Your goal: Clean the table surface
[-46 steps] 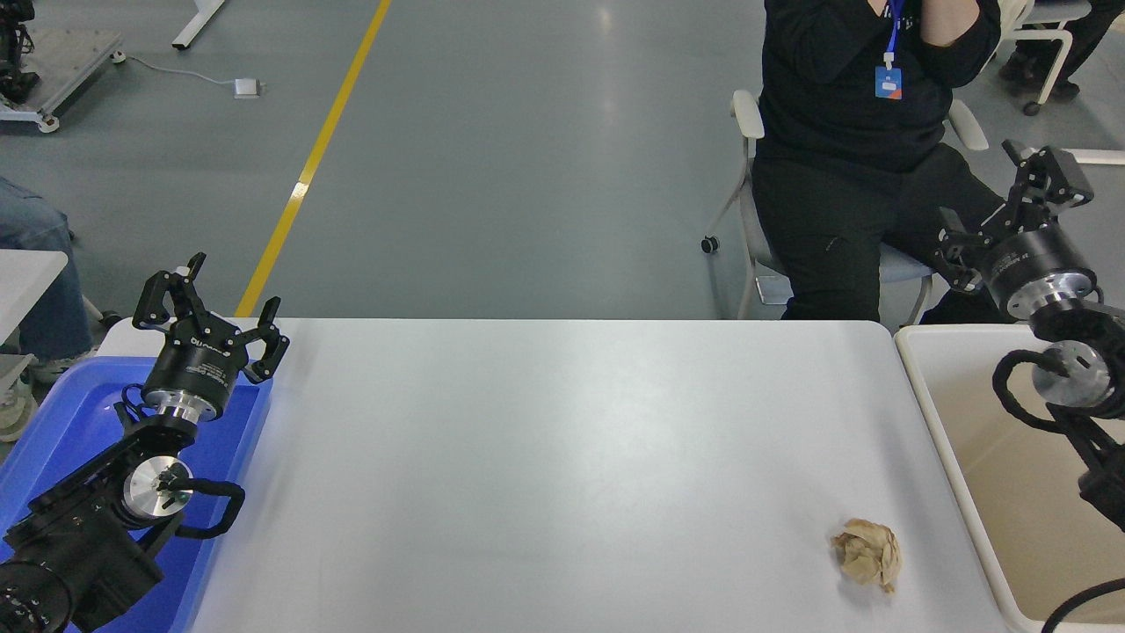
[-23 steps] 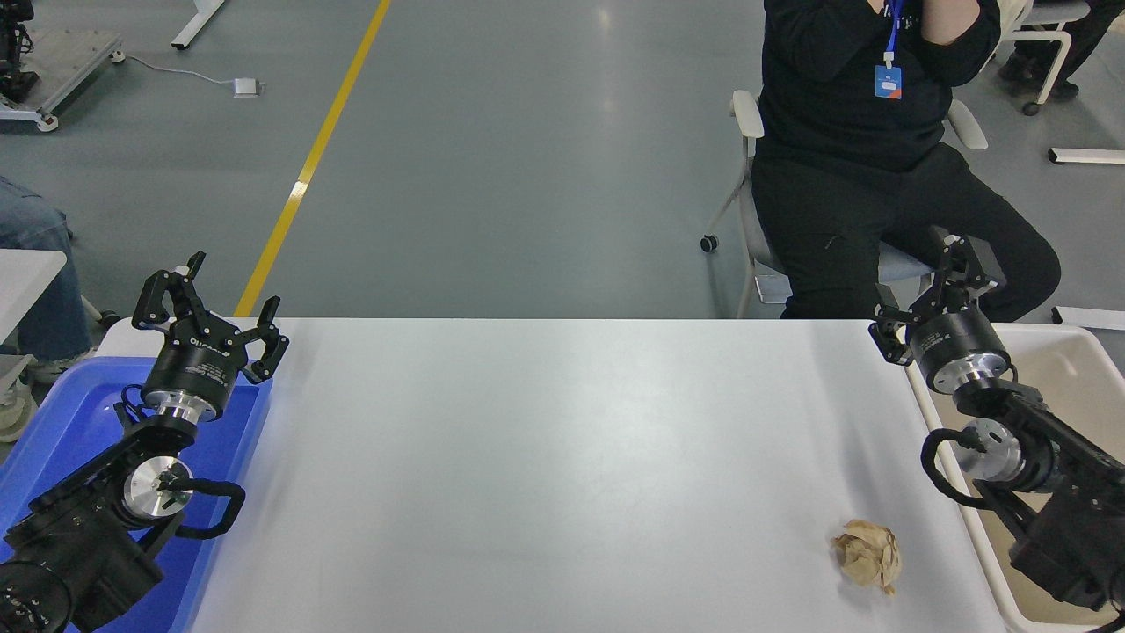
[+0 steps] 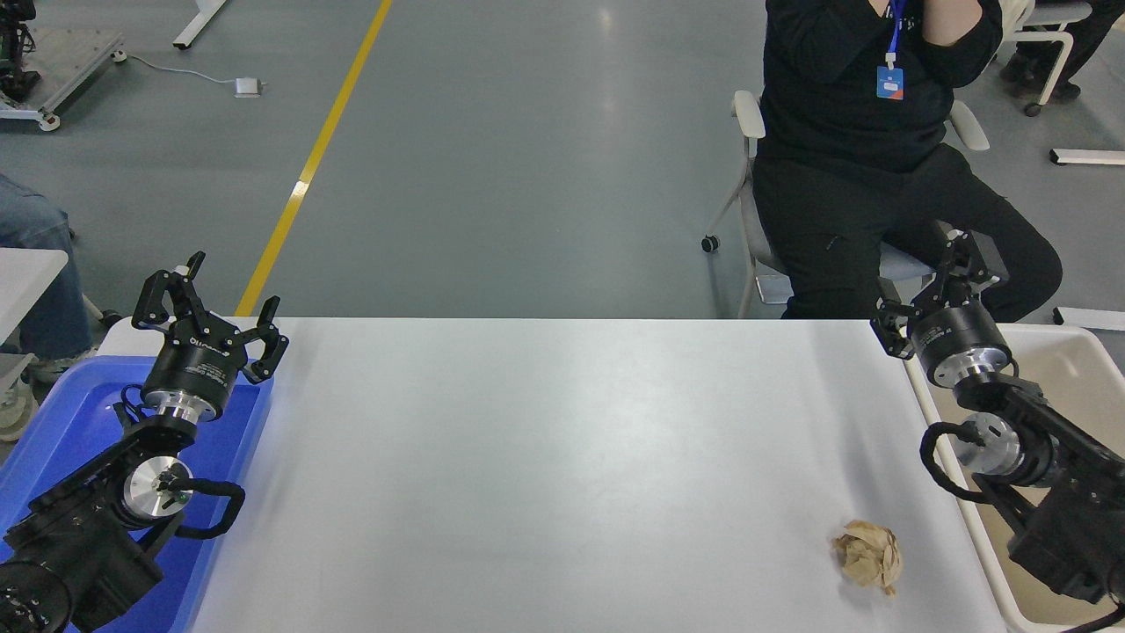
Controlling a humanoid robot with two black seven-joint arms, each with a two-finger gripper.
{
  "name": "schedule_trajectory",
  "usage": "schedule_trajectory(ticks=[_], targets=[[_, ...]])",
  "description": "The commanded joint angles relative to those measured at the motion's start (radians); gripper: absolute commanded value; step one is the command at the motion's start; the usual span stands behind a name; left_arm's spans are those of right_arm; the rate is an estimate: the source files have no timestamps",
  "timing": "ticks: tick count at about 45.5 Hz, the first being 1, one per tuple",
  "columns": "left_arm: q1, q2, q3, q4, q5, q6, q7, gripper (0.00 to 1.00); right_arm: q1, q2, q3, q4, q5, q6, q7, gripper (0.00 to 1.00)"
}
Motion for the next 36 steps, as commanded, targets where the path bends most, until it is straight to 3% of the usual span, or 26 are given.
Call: schedule_trajectory(ticks=[1, 10, 20, 25, 36], targets=[[0.0, -0.001, 0.0, 0.0, 0.0, 0.0, 0.0, 1.0, 0.014, -0.014, -0.015, -0.003, 0.002, 0.0, -0.001, 0.99], [0.0, 0.001, 0.0, 0.0, 0.0, 0.0, 0.0, 1.0, 0.11, -0.057, -0.09, -0.06, 0.002, -0.017, -0.009, 0.99], [0.0, -0.001, 0.0, 0.0, 0.0, 0.0, 0.0, 1.0, 0.278, -0.111, -0.283, -0.293, -0.003, -0.003, -0.051, 0.99], [0.0, -0.001, 0.0, 0.0, 0.0, 0.0, 0.0, 1.0, 0.368, -0.109, -0.481, -0.387, -0.018, 0.006, -0.067, 0.99], [0.0, -0.001, 0.0, 0.0, 0.0, 0.0, 0.0, 1.0, 0.511, -0.111, -1.075, -0.38, -0.052, 0.006, -0.064, 0.98]])
